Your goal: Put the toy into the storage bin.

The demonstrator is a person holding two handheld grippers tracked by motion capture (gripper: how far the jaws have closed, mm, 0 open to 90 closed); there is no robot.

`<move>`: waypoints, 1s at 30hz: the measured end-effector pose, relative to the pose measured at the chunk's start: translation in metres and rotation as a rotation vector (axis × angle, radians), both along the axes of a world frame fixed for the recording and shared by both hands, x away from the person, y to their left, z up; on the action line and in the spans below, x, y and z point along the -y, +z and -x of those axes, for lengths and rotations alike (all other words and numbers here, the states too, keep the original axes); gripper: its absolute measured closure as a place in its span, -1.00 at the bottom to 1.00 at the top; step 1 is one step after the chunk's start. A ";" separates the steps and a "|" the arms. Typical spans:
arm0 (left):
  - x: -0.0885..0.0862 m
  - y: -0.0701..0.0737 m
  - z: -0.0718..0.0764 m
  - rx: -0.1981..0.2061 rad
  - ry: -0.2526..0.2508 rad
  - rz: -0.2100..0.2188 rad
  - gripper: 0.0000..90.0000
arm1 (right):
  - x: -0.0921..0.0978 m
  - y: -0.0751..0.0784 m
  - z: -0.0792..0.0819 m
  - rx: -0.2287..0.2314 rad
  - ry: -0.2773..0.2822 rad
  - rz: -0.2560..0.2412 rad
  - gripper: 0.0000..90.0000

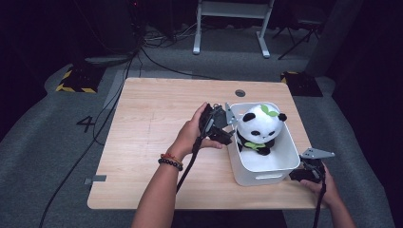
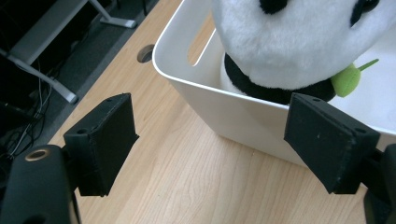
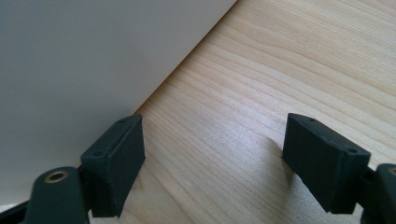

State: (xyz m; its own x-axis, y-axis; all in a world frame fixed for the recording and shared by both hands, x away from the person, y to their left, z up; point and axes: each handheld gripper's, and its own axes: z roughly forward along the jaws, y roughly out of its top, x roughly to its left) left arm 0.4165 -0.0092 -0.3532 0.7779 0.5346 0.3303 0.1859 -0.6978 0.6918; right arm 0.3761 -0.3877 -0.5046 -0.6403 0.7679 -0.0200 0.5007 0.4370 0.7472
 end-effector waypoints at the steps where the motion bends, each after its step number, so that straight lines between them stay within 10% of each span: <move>1: -0.001 0.000 0.000 -0.005 0.000 -0.004 -0.63 | 0.000 0.000 0.000 0.000 0.000 0.000 -0.54; 30: -0.024 -0.012 0.014 0.011 0.019 -0.069 -0.63 | 0.000 0.000 0.000 0.000 0.000 0.000 -0.54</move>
